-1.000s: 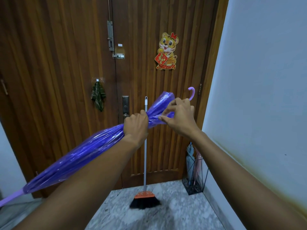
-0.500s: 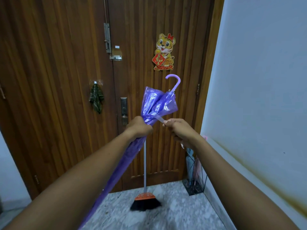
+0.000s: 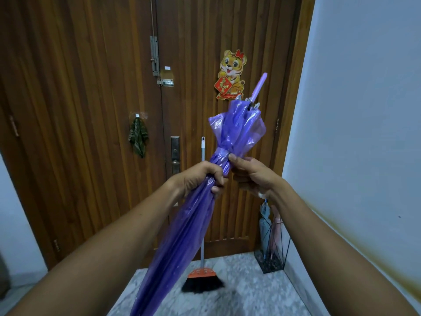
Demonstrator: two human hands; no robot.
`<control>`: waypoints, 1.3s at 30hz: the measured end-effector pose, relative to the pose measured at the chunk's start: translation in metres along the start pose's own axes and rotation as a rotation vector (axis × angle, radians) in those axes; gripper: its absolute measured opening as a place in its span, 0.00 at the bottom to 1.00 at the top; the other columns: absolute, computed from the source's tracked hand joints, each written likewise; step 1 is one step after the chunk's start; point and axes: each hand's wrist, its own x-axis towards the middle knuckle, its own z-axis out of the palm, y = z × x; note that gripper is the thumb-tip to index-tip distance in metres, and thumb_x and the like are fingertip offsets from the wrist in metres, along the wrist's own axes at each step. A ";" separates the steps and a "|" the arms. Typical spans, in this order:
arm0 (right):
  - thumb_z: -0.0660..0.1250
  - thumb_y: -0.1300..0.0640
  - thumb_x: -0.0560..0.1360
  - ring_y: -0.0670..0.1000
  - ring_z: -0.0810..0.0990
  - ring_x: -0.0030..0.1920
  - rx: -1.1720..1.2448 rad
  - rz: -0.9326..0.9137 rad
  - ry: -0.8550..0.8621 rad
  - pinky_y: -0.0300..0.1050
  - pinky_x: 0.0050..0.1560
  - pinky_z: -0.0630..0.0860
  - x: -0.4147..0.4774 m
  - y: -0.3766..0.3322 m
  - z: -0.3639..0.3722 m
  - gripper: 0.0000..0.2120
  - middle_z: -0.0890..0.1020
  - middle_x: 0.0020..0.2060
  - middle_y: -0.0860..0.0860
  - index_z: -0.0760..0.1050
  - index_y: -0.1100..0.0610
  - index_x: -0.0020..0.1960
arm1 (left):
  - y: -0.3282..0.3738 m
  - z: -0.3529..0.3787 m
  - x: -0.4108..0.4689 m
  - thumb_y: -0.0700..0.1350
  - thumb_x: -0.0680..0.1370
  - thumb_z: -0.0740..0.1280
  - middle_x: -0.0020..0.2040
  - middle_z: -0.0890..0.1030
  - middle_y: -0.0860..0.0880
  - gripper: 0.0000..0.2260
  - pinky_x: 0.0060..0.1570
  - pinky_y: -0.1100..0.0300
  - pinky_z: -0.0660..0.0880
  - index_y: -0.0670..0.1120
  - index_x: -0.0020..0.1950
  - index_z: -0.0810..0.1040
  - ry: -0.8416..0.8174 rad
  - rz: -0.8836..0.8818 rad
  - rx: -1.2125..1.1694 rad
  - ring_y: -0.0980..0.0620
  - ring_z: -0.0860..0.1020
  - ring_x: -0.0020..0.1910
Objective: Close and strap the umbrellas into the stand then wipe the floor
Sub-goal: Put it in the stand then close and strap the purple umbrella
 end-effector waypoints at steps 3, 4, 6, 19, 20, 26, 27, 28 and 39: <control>0.77 0.49 0.70 0.43 0.62 0.24 0.011 -0.047 -0.025 0.37 0.26 0.57 -0.001 -0.004 -0.003 0.12 0.65 0.25 0.46 0.78 0.52 0.34 | 0.003 -0.001 -0.003 0.37 0.67 0.65 0.33 0.74 0.48 0.05 0.39 0.59 0.76 0.43 0.40 0.71 -0.045 -0.015 0.038 0.51 0.77 0.32; 0.77 0.50 0.70 0.45 0.63 0.25 -0.021 -0.070 0.005 0.38 0.28 0.58 0.000 -0.006 -0.003 0.10 0.68 0.26 0.48 0.79 0.53 0.37 | 0.003 -0.003 -0.002 0.37 0.68 0.67 0.36 0.77 0.47 0.04 0.44 0.57 0.77 0.42 0.42 0.75 -0.003 -0.021 0.095 0.49 0.79 0.37; 0.80 0.48 0.68 0.47 0.64 0.26 -0.127 -0.118 0.118 0.42 0.28 0.58 0.002 -0.009 -0.001 0.16 0.70 0.28 0.53 0.79 0.58 0.43 | 0.002 -0.005 0.001 0.41 0.70 0.71 0.44 0.82 0.44 0.10 0.52 0.52 0.77 0.41 0.50 0.78 0.161 -0.005 0.247 0.47 0.81 0.44; 0.73 0.51 0.76 0.52 0.73 0.33 -0.638 -0.251 0.226 0.41 0.34 0.69 -0.006 -0.033 0.015 0.20 0.75 0.33 0.55 0.76 0.69 0.42 | -0.019 0.021 0.021 0.35 0.68 0.71 0.43 0.79 0.48 0.18 0.33 0.61 0.73 0.46 0.55 0.73 0.807 0.342 0.535 0.52 0.79 0.38; 0.71 0.50 0.77 0.54 0.72 0.34 -0.680 -0.245 0.187 0.42 0.34 0.69 -0.009 -0.037 0.013 0.22 0.75 0.34 0.56 0.76 0.71 0.44 | -0.015 0.021 0.017 0.33 0.67 0.69 0.39 0.79 0.48 0.15 0.33 0.59 0.74 0.44 0.51 0.74 0.771 0.361 0.511 0.52 0.78 0.35; 0.65 0.48 0.81 0.50 0.61 0.24 -0.694 -0.267 0.101 0.42 0.27 0.59 -0.027 -0.048 -0.002 0.15 0.66 0.25 0.53 0.84 0.58 0.49 | 0.011 0.026 0.003 0.30 0.57 0.56 0.25 0.65 0.46 0.08 0.23 0.62 0.68 0.42 0.27 0.66 0.664 0.343 -0.023 0.48 0.67 0.20; 0.64 0.49 0.82 0.49 0.60 0.24 -0.634 -0.244 0.060 0.41 0.26 0.58 -0.027 -0.048 -0.004 0.15 0.65 0.26 0.53 0.83 0.58 0.50 | 0.013 0.026 0.002 0.31 0.56 0.55 0.26 0.64 0.47 0.08 0.21 0.63 0.67 0.43 0.28 0.64 0.581 0.308 -0.125 0.51 0.65 0.19; 0.63 0.50 0.82 0.48 0.60 0.24 -0.555 -0.211 0.033 0.41 0.26 0.58 -0.027 -0.048 -0.007 0.15 0.65 0.25 0.51 0.83 0.60 0.50 | 0.015 0.027 -0.001 0.32 0.56 0.54 0.27 0.63 0.48 0.09 0.19 0.64 0.66 0.44 0.31 0.63 0.494 0.276 -0.201 0.53 0.64 0.19; 0.70 0.50 0.73 0.43 0.63 0.22 -0.043 -0.150 -0.087 0.38 0.25 0.55 -0.024 -0.042 -0.004 0.12 0.68 0.26 0.48 0.73 0.54 0.37 | 0.023 0.036 -0.012 0.35 0.59 0.63 0.30 0.74 0.46 0.18 0.43 0.54 0.78 0.38 0.47 0.76 -0.268 0.145 -0.245 0.50 0.75 0.28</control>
